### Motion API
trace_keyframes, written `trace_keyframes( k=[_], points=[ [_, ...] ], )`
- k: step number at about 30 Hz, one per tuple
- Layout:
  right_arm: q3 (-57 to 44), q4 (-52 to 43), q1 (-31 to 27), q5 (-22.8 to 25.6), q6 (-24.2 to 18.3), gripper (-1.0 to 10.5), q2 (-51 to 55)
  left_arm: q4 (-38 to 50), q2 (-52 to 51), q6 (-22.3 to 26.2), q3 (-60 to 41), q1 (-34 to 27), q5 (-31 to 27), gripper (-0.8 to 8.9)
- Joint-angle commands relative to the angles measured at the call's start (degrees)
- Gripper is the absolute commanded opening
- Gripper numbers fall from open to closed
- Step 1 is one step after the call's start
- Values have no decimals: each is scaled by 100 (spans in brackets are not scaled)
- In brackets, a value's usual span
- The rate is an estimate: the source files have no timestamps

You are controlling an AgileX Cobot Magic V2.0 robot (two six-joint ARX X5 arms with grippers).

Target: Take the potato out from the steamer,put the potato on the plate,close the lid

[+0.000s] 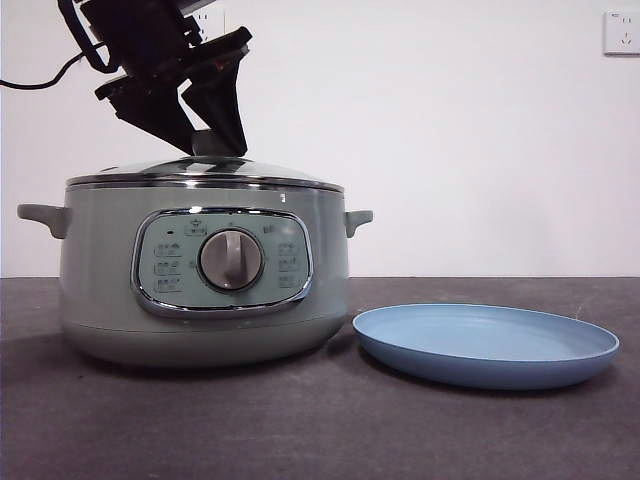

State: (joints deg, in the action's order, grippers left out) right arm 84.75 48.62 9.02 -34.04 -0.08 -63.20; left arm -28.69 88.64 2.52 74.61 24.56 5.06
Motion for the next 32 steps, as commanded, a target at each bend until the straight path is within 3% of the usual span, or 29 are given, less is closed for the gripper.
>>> trace_keyframes(
  k=[1,10,18,25,32],
  points=[
    [39,-9,11,9,-42,626,9,-33,28,74,144,-17,-48,-9],
    [39,-15,24,-2,-39,626,9,-1027,22,291,1565,-22,-44,-9],
    [70,-85,363,13,-39,626,-238,-1897,-232,533,3134,-33,-46,-9],
    [450,-81,1045,470,-48,626,-1016,-1908,-1003,680,3440,-44,-46,-9],
    [1292,-79,1932,953,-251,626,-2127,-2286,-1882,809,3440,-442,-48,-9]
  ],
)
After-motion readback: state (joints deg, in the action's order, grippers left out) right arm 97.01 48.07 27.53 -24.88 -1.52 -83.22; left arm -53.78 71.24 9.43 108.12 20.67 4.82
